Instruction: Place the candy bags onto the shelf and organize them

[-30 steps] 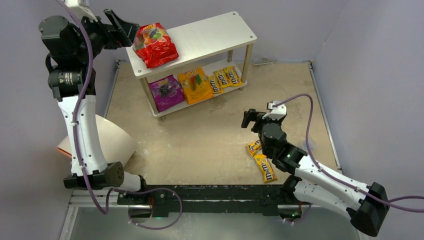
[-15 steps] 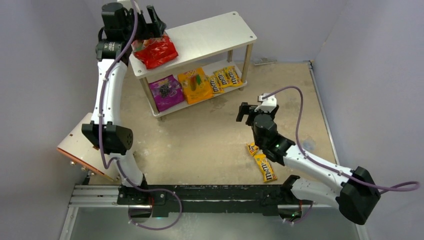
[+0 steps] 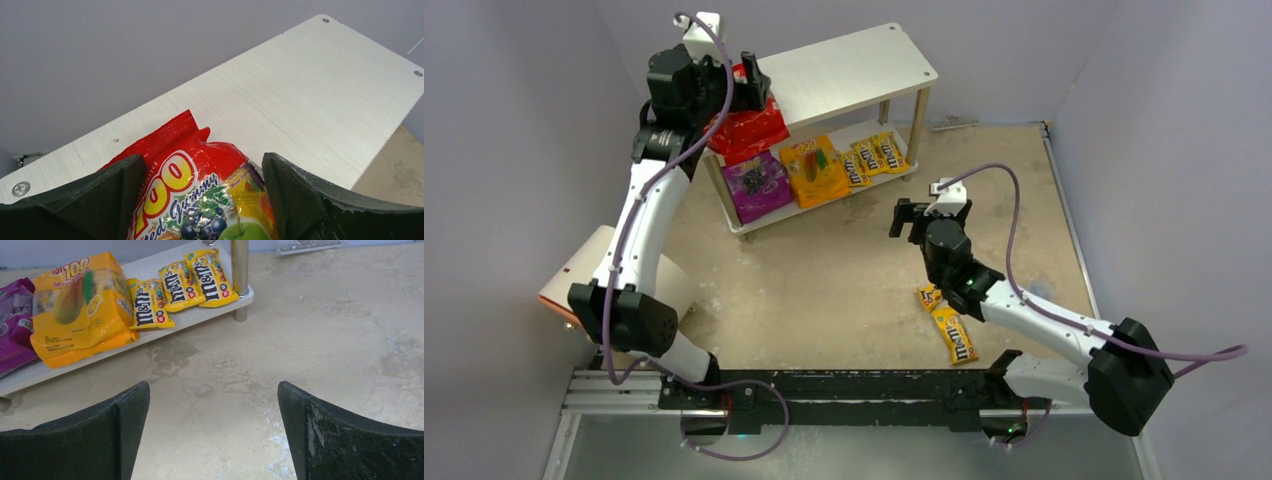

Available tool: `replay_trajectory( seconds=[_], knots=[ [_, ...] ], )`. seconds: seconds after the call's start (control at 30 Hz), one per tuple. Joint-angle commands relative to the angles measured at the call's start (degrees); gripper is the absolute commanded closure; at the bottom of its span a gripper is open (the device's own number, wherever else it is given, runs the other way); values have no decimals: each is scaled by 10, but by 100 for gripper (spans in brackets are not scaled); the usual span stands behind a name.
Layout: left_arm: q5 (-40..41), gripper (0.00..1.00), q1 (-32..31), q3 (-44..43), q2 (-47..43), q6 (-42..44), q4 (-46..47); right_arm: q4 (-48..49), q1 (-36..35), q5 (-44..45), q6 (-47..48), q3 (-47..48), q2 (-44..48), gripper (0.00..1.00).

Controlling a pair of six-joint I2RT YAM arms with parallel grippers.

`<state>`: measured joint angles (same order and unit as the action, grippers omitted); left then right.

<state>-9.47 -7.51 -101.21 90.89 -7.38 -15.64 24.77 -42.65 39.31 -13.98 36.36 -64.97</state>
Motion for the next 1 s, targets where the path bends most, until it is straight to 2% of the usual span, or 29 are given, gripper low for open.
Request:
replay_trajectory(
  seconds=[0.0, 0.13, 0.3, 0.37, 0.43, 0.57, 0.77, 0.87, 0.97],
  knots=[
    [53, 8, -6, 24, -18, 19, -12, 45, 29, -58, 6, 31, -23, 1],
    [63, 8, -6, -104, 25, 8, -65, 55, 70, -129, -3, 69, -62, 1],
    [55, 7, -7, -403, 138, 3, -203, 32, 98, -201, -3, 133, -124, 1],
    [49, 6, -7, -439, 131, -6, -213, 35, 103, -219, 7, 154, -158, 1],
    [44, 6, -7, -366, 76, -23, -186, 38, 109, -229, 7, 175, -188, 1],
    [25, 6, -7, -113, -86, -74, -85, 85, 126, -260, 35, 200, -249, 2],
    [-100, 6, -7, 216, -327, -197, 93, 130, 147, -315, 98, 228, -310, 3],
    [-149, 6, -7, 327, -410, -232, 121, 132, 154, -331, 118, 243, -332, 3],
    [-176, 6, -7, 397, -479, -256, 92, 124, 159, -344, 119, 253, -346, 4]
  ],
)
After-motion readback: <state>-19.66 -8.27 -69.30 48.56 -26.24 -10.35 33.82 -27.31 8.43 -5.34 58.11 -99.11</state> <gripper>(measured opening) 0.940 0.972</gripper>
